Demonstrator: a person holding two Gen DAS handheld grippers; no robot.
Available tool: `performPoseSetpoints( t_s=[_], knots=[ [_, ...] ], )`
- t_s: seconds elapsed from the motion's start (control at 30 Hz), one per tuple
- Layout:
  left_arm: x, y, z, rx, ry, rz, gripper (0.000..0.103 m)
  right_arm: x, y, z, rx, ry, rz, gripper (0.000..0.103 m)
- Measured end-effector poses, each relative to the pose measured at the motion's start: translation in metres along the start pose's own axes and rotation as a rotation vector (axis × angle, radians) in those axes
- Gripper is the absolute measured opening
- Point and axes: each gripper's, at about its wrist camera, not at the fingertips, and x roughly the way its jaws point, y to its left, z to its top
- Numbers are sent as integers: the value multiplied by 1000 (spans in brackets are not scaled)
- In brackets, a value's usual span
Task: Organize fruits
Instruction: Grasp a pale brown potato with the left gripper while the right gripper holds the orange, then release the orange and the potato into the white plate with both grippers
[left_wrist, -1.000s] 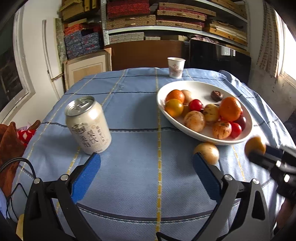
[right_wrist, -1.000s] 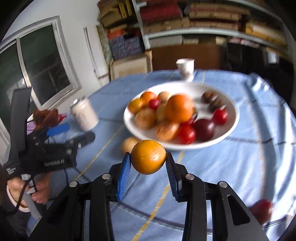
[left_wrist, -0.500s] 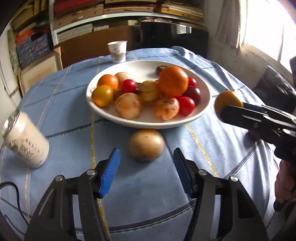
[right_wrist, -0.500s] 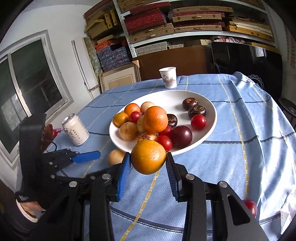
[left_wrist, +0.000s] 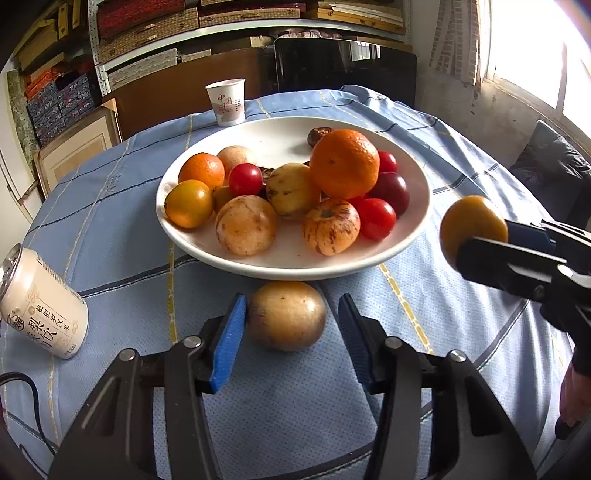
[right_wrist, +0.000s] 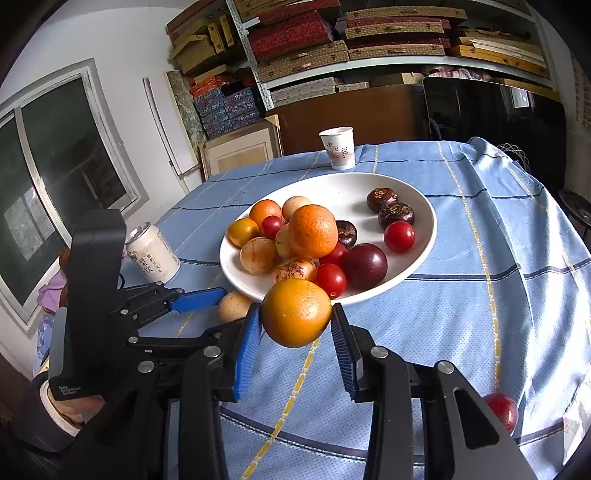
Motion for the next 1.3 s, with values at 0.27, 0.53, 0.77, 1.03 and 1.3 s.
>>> performPoseSetpoints(
  t_s=[0.27,0.53,0.77,1.03,1.3],
  knots=[
    [8,2,0,3,34,11,47,2,0,-1,-1,9,-9,39],
    [10,2,-3,-8,46,2,43,2,1,-1,1,10,-7,39],
    [-16,-2,-9,2,4,-5,43,4,3,-2,1,21,7,39],
    [-93,10,-9,-24,-143,-131,43,-3,8,1,-32,-21,36,39],
    [-61,29,79,-75,-103,-108,43,13,-30,47,72,-80,-14,39]
  ],
)
